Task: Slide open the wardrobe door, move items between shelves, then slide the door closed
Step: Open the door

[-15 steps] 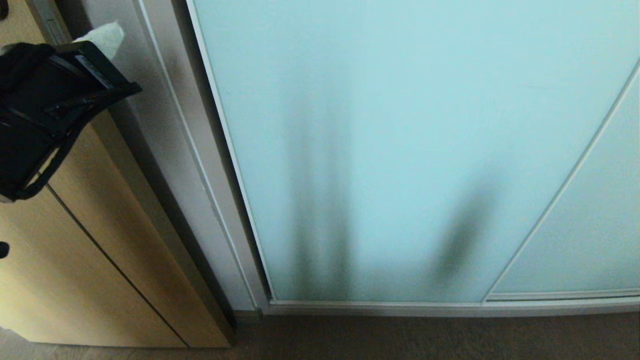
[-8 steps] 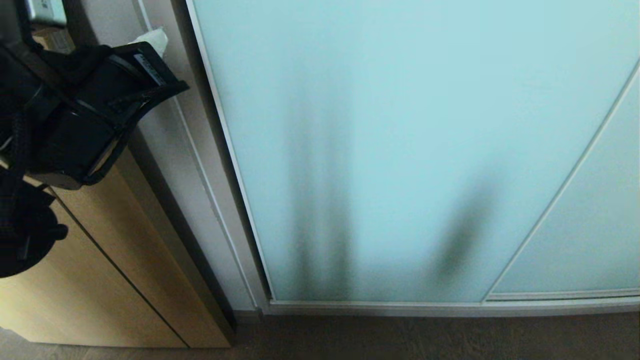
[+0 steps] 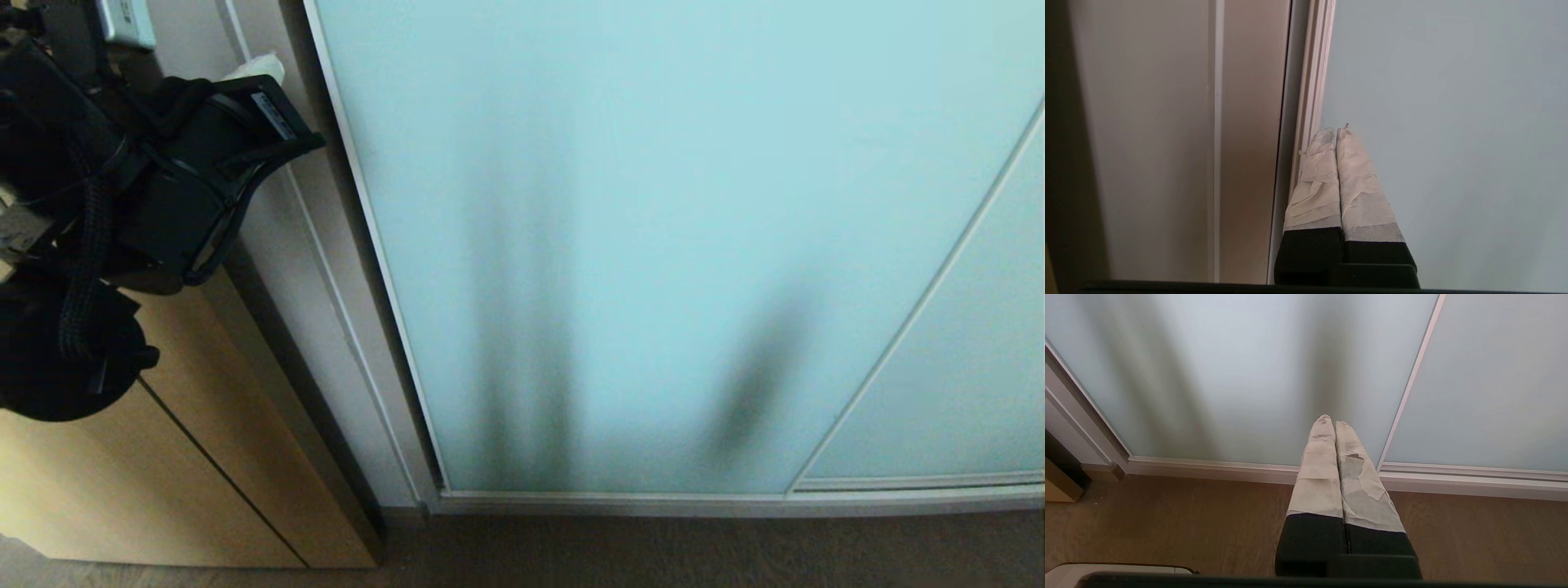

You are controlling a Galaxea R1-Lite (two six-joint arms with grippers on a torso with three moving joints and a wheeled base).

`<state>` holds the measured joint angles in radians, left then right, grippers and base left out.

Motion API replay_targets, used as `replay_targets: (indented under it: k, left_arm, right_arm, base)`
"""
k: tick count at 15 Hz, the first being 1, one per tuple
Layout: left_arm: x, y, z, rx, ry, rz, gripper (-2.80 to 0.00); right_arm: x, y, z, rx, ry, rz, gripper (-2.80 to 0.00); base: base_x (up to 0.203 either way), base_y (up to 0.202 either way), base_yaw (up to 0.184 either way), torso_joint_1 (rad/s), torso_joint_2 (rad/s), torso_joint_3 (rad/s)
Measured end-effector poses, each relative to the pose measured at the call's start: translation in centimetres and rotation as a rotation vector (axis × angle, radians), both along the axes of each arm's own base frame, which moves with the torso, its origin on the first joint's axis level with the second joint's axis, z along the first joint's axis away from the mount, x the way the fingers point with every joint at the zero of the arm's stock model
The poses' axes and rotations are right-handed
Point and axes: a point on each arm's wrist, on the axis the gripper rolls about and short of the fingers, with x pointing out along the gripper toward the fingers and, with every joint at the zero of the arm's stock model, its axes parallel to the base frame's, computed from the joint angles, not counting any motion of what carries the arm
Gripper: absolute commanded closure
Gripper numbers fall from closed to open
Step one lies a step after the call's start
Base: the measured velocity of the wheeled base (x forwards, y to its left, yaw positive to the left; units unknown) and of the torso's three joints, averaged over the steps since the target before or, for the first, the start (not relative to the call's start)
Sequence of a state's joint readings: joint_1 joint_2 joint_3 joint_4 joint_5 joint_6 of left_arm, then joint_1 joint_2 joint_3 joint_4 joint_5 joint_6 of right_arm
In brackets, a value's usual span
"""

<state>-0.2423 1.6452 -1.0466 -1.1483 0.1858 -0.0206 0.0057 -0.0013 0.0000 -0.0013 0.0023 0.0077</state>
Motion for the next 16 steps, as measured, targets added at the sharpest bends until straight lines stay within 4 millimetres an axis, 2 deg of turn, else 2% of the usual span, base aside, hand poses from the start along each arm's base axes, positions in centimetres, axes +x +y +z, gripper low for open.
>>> replay_targets:
  k: [10, 16]
  left_arm:
    - [1.7, -0.1, 0.0, -0.004, -0.032, 0.082, 0.0]
    - [2.7, 0.8, -0.2, -0.034, -0.052, 0.155, 0.0]
  right_arm:
    - [0.0, 0.0, 0.0, 0.0, 0.0, 0.0, 0.0]
    - [0.0, 0.0, 0.0, 0.0, 0.0, 0.0, 0.0]
  base:
    - [0.0, 0.0, 0.0, 0.0, 0.0, 0.0]
    - [0.0, 0.0, 0.0, 0.0, 0.0, 0.0]
